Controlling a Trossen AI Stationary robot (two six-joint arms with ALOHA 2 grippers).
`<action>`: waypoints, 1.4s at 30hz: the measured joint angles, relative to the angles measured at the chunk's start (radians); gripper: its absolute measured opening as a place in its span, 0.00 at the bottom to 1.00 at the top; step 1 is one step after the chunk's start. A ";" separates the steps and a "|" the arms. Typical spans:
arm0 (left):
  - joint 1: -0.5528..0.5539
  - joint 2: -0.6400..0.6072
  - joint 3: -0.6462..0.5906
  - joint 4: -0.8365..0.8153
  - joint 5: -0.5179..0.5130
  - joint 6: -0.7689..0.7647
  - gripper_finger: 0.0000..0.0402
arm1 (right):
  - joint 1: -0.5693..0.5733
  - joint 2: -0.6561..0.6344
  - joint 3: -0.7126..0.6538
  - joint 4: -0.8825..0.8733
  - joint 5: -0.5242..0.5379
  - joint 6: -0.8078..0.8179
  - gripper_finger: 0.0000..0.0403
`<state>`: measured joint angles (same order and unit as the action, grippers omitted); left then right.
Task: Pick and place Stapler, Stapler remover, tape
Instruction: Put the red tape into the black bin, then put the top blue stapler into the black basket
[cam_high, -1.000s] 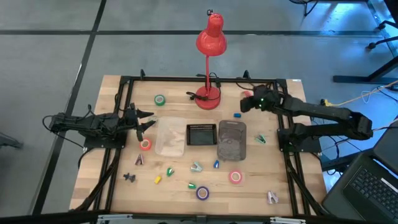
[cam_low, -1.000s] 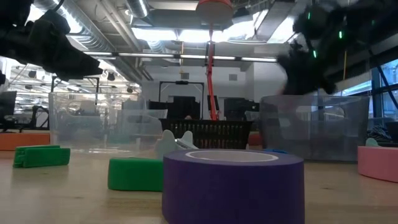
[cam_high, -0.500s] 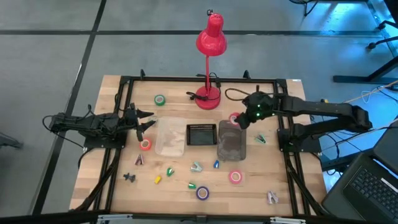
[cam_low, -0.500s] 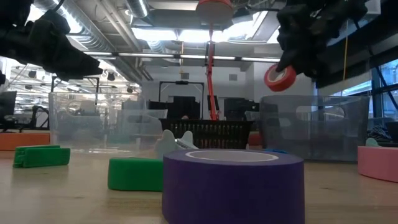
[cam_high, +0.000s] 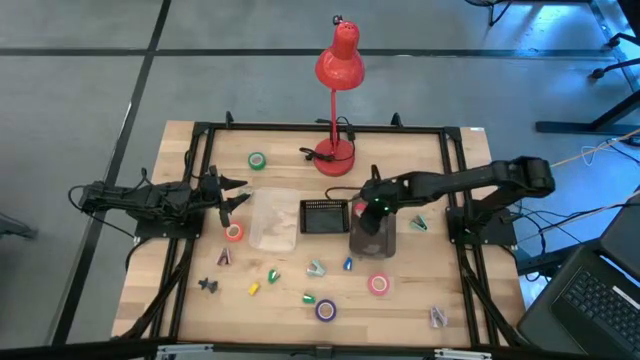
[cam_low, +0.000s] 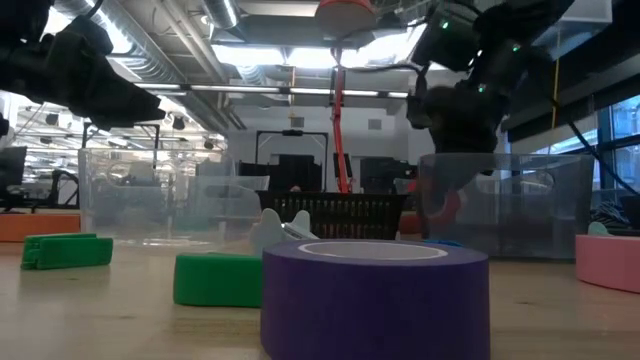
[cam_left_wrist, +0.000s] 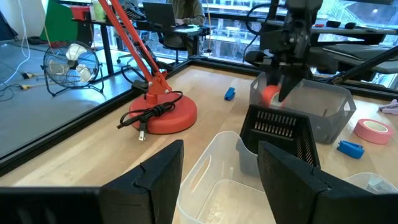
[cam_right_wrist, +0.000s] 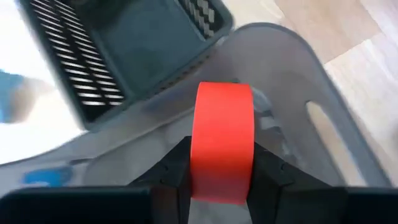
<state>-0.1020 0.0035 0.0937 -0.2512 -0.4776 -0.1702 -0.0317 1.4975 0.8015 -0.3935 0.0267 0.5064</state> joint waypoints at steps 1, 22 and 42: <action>0.000 0.000 0.000 0.000 0.000 0.000 0.49 | 0.000 0.010 0.003 -0.002 0.001 -0.020 0.26; 0.000 0.000 0.000 0.000 0.000 0.000 0.49 | 0.009 0.024 0.181 -0.210 0.019 -0.035 0.77; 0.000 0.000 -0.003 0.088 -0.046 0.000 0.49 | -0.229 0.024 0.323 -0.629 0.289 -0.425 0.61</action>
<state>-0.1017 0.0036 0.0906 -0.1637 -0.5240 -0.1700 -0.2611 1.5219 1.1249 -1.0226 0.3157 0.0813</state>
